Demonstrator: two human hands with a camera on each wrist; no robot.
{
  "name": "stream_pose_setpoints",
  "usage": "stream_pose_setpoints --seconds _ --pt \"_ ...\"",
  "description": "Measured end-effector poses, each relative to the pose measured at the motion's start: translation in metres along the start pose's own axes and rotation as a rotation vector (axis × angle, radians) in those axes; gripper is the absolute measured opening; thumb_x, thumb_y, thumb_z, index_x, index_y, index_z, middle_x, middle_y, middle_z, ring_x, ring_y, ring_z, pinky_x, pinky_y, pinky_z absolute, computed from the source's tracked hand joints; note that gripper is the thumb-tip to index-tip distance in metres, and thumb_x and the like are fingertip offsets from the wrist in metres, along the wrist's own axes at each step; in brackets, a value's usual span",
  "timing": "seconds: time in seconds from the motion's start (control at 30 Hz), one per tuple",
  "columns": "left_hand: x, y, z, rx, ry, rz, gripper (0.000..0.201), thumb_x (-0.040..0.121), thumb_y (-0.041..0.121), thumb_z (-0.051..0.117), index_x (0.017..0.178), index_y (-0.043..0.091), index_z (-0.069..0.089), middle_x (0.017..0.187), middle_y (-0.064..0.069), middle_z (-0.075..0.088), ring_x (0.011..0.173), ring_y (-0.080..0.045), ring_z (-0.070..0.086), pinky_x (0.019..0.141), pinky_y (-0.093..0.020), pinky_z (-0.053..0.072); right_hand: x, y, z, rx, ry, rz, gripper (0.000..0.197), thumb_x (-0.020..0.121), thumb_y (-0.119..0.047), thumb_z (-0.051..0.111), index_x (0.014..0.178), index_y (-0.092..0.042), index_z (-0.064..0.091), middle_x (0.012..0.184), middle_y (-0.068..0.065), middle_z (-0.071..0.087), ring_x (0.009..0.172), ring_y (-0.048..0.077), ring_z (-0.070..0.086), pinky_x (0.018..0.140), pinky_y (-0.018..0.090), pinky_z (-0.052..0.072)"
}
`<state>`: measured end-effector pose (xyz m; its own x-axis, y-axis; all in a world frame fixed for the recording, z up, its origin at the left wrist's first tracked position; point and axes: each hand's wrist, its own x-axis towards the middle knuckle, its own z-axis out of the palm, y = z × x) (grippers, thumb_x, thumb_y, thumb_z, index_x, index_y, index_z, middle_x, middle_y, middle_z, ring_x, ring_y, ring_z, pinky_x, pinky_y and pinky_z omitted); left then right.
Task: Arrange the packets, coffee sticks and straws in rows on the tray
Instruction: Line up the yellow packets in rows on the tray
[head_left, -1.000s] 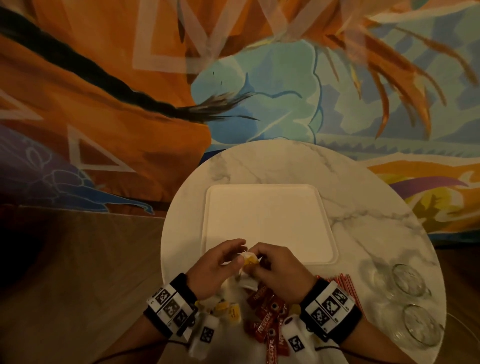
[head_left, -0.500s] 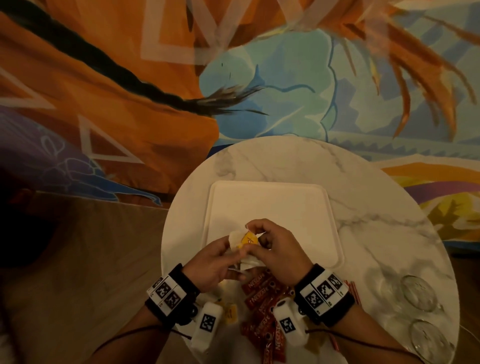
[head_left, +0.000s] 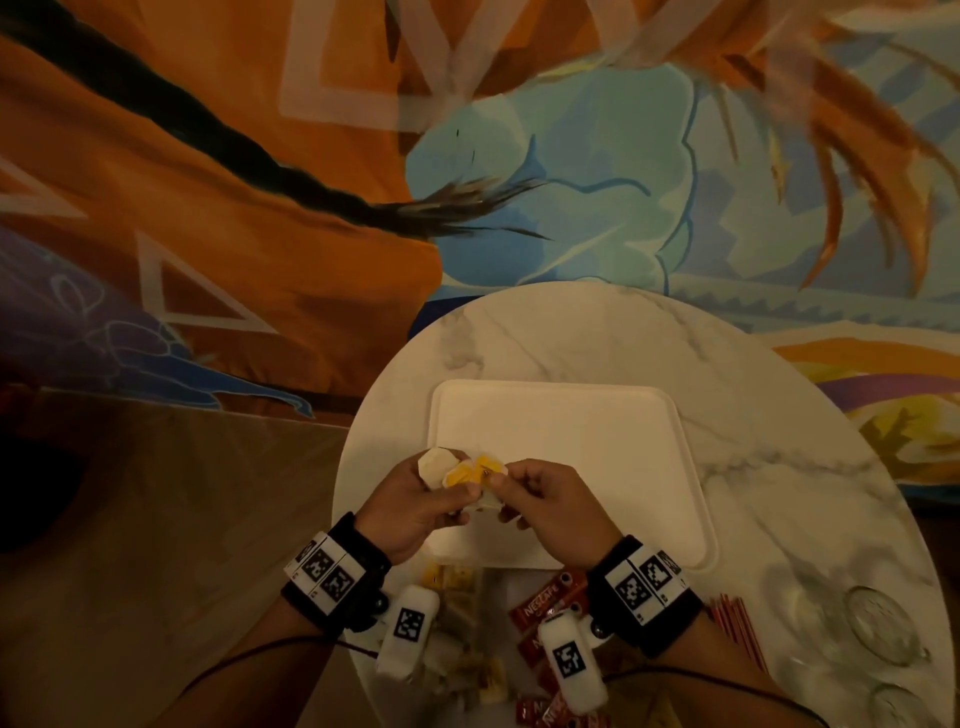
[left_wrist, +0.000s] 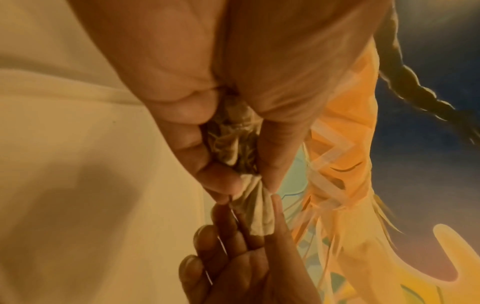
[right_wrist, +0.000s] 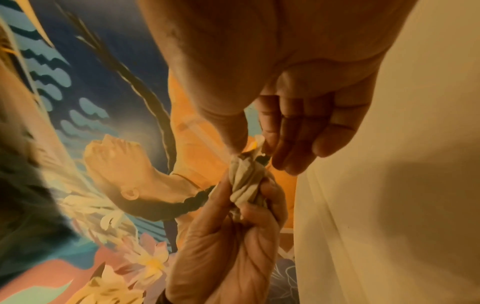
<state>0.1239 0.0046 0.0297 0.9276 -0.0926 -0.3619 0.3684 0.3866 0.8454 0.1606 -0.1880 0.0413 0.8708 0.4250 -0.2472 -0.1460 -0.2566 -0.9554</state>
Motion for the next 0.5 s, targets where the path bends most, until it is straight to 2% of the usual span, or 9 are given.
stream_pose_setpoints --seconds 0.07,0.2,0.3,0.4,0.5 --pt "0.007 0.002 -0.007 0.028 -0.013 -0.005 0.038 0.075 0.005 0.082 0.105 0.008 0.06 0.094 -0.009 0.067 0.085 -0.02 0.065 0.068 -0.031 0.055 0.007 0.003 0.005 0.013 -0.009 0.027 0.02 0.095 -0.028 0.067 0.096 -0.009 0.073 0.083 0.012 0.073 0.07 0.015 0.068 0.062 0.026 0.051" --pt "0.019 0.007 -0.018 0.037 -0.025 -0.022 0.035 0.074 0.012 0.074 0.107 0.01 0.061 0.095 -0.007 0.07 0.088 -0.019 0.068 0.072 -0.03 0.056 0.026 0.006 0.011 0.037 0.04 0.037 0.01 0.094 -0.017 0.068 0.095 -0.008 0.073 0.077 0.004 0.072 0.069 0.014 0.067 0.06 0.025 0.051" --pt "0.031 0.009 -0.029 -0.03 -0.012 -0.035 0.029 0.081 0.003 0.07 0.108 0.008 0.059 0.097 -0.01 0.068 0.089 -0.022 0.068 0.072 -0.031 0.057 0.046 0.003 0.009 0.005 0.038 0.032 0.008 0.093 -0.016 0.068 0.093 -0.01 0.072 0.077 0.006 0.072 0.07 0.015 0.067 0.062 0.026 0.052" --pt "0.047 0.012 -0.04 -0.036 0.058 -0.043 0.026 0.09 -0.01 0.059 0.11 0.007 0.058 0.097 -0.013 0.066 0.089 -0.027 0.067 0.07 -0.03 0.058 0.073 -0.006 0.004 -0.049 0.046 0.003 0.008 0.094 -0.016 0.067 0.087 -0.015 0.07 0.077 0.007 0.072 0.07 0.016 0.068 0.062 0.027 0.053" --pt "0.06 0.02 -0.05 -0.032 0.128 -0.039 0.027 0.09 -0.012 0.058 0.109 0.008 0.059 0.098 -0.014 0.066 0.09 -0.028 0.067 0.068 -0.028 0.059 0.105 -0.015 -0.002 -0.134 0.065 -0.003 0.009 0.094 -0.019 0.066 0.086 -0.017 0.068 0.075 0.005 0.072 0.069 0.014 0.068 0.06 0.023 0.051"
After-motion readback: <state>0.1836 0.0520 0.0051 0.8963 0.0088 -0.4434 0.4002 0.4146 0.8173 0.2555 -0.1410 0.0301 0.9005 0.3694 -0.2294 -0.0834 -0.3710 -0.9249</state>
